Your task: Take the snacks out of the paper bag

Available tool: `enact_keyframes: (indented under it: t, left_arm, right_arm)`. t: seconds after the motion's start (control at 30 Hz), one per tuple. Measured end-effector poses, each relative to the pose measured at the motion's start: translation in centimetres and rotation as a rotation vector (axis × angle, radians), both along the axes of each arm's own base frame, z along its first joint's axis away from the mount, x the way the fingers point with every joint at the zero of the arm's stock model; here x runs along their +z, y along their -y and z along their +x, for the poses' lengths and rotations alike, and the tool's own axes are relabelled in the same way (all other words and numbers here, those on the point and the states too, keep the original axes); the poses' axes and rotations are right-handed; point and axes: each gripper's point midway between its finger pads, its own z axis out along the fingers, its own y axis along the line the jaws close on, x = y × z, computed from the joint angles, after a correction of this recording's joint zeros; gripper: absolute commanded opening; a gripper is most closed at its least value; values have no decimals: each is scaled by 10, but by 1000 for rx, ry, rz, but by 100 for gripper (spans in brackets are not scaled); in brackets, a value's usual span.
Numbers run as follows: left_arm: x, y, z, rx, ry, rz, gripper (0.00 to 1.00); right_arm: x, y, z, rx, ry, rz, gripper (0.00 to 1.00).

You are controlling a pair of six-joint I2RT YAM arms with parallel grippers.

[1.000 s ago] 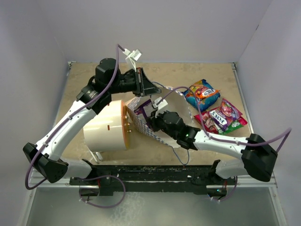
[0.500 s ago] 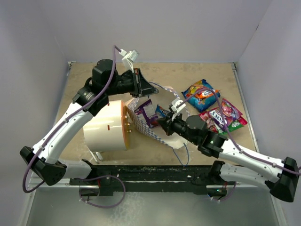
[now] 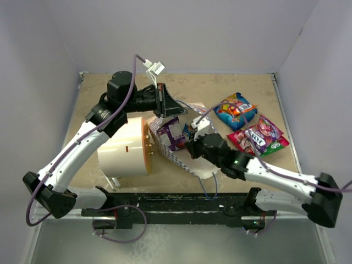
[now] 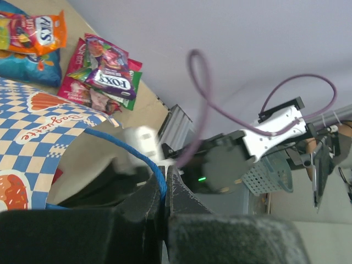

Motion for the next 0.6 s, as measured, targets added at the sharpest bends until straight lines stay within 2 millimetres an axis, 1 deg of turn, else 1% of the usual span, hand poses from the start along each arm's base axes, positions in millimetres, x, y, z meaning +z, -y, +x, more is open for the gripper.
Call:
enact_keyframes:
  t: [0.1,0.13,0.17,0.2,0.27,0.37,0.47,0.53,0.6]
  left_arm:
    - [4,2,-9,-54,9,-25,0]
    - [5,2,-13,-68,8,-32,0]
    - [5,1,-16,-77,4,-37,0]
    - [4,1,-20,-88,-2,-42,0]
    - [3,-1,-26,-99,-15,-47,0]
    - [1,-1,-26,-95,-28,-45,0]
    - [-1,0,-24,-90,-34,-42,0]
    - [-4,1,-21,-86,-41,-38,0]
    - [-7,3,-18,-82,-49,-32,0]
  right_arm:
    - [-49,-9,15,-44,-69,-116,0]
    - [-64,-10,19,-59,-85,-154,3]
    - [-79,-12,22,-68,-99,-187,6]
    - [-88,-14,25,-74,-105,-206,12]
    - [-106,-21,32,-81,-110,-233,26]
    - [-112,-34,45,-107,-100,-224,50]
    - [-110,-49,59,-141,-91,-193,68]
    - [-113,-54,65,-166,-94,-178,74]
    - [-120,-56,68,-180,-105,-178,77]
